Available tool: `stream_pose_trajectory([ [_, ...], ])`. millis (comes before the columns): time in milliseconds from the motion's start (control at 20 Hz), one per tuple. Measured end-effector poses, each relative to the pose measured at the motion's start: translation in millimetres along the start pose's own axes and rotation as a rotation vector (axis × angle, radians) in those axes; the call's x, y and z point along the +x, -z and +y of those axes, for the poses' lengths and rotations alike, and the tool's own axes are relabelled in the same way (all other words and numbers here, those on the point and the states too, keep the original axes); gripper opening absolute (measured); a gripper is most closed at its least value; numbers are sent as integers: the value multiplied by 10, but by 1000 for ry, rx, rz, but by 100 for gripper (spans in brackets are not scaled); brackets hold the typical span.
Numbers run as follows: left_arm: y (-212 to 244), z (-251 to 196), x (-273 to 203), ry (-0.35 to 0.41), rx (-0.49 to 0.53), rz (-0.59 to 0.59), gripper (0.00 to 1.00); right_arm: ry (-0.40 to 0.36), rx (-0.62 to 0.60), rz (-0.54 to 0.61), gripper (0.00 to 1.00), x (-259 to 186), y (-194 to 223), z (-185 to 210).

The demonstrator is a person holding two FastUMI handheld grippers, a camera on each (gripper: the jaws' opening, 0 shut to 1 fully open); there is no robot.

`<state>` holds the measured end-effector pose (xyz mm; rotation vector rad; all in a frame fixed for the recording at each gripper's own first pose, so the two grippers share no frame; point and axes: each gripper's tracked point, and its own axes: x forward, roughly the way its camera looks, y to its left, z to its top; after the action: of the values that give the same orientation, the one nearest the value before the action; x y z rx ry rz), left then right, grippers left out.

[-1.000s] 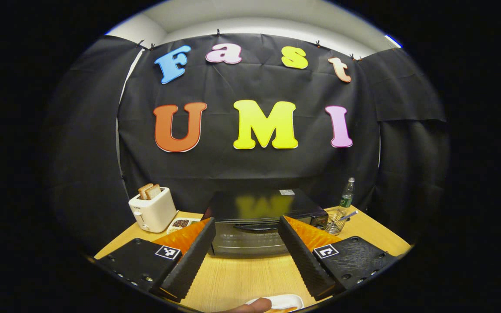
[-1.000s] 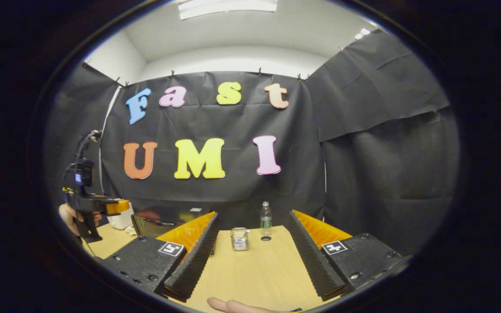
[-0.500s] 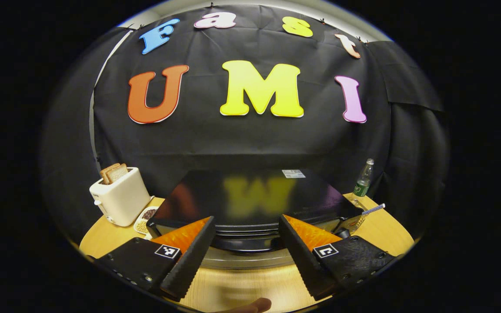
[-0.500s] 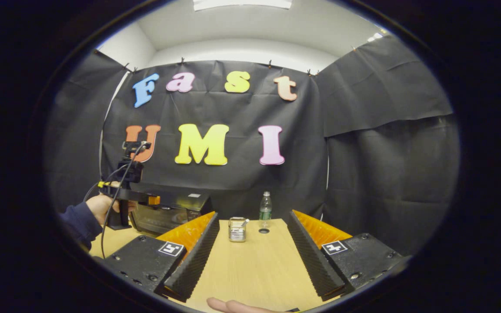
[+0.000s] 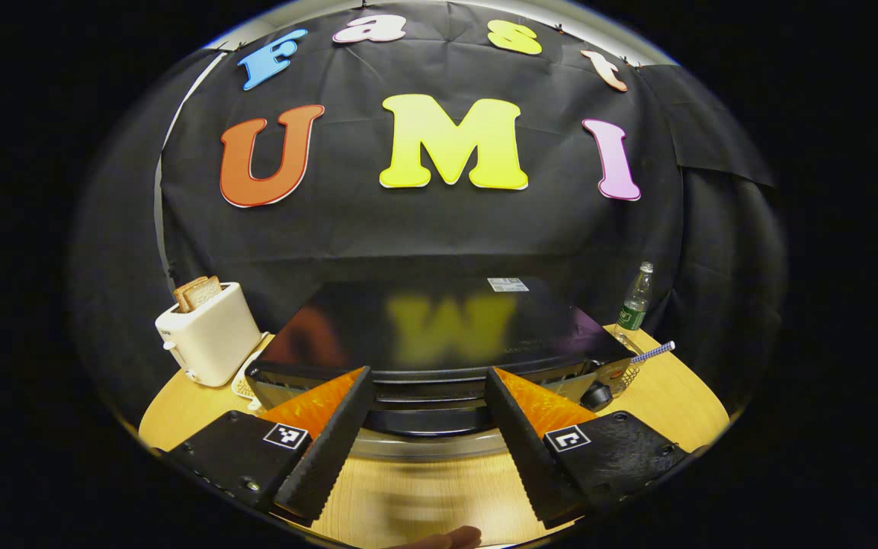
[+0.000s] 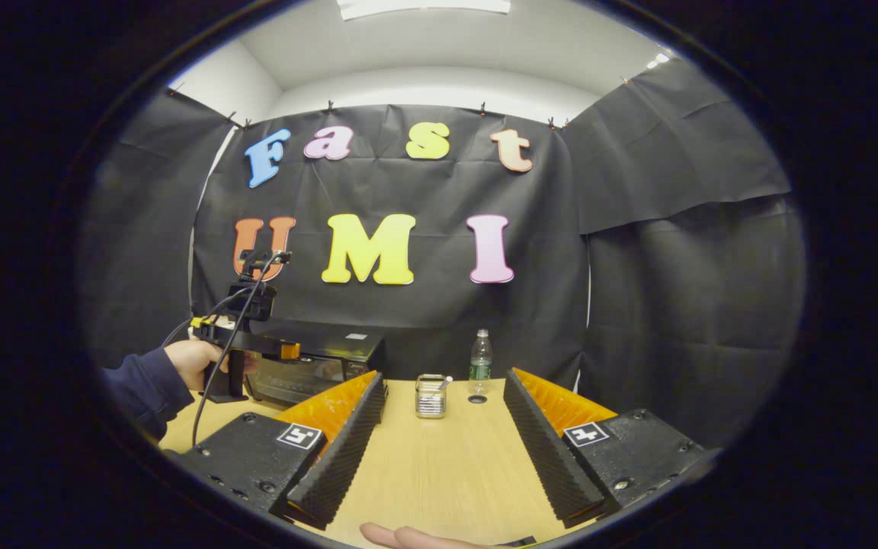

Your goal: Open the electric oven with the left hand, put the food in, and close the electric oven.

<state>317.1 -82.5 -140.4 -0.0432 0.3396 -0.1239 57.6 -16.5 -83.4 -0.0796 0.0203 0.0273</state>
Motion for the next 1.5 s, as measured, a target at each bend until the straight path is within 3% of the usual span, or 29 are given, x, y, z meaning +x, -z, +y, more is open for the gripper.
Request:
stream_pose_trajectory([
  [150, 208, -16, -212, 11, -15, 44, 98, -5, 21, 4, 96, -127, -1, 6],
  [300, 901, -94, -358, 59, -125, 229, 96, -26, 35, 5, 96, -294, -4, 72],
  [400, 1181, -6, -405, 31, -128, 262, 95, -22, 35, 8, 96, -389, 5, 70],
  [900, 1292, -14, -537, 22, -48, 234, 96, -35, 17, 15, 96, -656, 25, 156],
  [1100, 1507, -51, -540, 23, -22, 295, 96, -38, 27, 25, 96, -625, 77, 157],
  [1250, 1913, -120, -574, 35, -56, 418, 96, -42, 33, 47, 96, -589, 184, 156],
  [1300, 1845, -97, -574, 23, -29, 371, 97, -41, 33, 59, 96, -576, 230, 158],
  [1500, 1847, -111, -535, 18, 8, 367, 96, -45, 34, 83, 96, -562, 297, 151],
])
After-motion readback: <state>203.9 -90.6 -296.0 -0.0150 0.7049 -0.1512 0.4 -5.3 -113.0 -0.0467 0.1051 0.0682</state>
